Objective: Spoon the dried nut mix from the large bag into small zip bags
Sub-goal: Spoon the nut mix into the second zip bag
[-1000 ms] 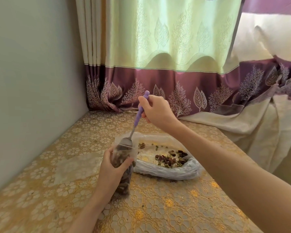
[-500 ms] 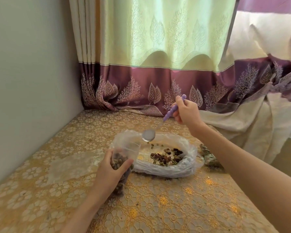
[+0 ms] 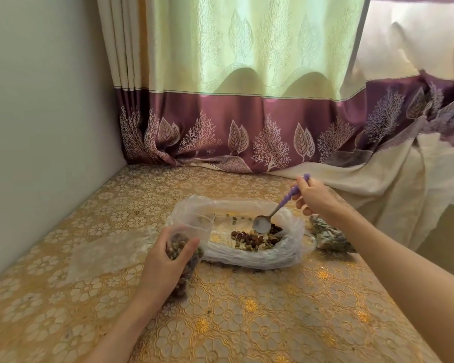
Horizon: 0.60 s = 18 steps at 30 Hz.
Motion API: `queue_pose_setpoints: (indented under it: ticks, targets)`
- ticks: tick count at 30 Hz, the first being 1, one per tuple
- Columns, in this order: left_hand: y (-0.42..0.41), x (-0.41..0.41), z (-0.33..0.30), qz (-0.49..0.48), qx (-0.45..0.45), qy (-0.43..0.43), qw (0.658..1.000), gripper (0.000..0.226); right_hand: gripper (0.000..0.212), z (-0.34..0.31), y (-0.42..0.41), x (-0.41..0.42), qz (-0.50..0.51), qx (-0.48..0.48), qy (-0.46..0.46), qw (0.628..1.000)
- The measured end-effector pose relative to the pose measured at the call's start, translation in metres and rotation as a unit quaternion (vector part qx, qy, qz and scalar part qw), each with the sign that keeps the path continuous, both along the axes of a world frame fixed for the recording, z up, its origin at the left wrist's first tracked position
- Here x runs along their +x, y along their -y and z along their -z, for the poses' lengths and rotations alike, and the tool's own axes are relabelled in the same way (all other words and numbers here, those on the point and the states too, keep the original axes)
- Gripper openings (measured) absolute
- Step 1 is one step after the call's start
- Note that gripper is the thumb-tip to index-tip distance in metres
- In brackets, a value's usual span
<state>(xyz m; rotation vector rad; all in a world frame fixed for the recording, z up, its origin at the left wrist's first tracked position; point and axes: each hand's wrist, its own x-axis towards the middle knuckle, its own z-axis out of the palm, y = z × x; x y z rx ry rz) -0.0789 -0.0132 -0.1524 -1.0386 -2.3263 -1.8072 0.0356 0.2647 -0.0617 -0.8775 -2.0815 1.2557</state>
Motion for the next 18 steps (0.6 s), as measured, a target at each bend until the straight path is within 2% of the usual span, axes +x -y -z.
queue_pose_setpoints:
  ticks: [5,9,12,18]
  targets:
    - [0.000,0.000,0.001,0.003,-0.004,0.001,1.000,0.037,0.038,0.009,-0.006,0.007,-0.015,-0.069,0.019,0.997]
    - [0.000,0.001,-0.001,0.004,-0.003,0.001,1.000,0.029,0.038,0.013,-0.009,0.011,-0.063,-0.120,0.046,0.990]
    - [0.000,0.003,-0.003,0.003,-0.004,0.003,1.000,0.032,0.037,0.015,-0.010,0.014,-0.092,-0.153,0.054,0.983]
    - [0.000,0.003,-0.003,0.005,0.001,0.003,1.000,0.038,0.035,0.023,-0.007,0.013,-0.099,-0.194,0.022,0.976]
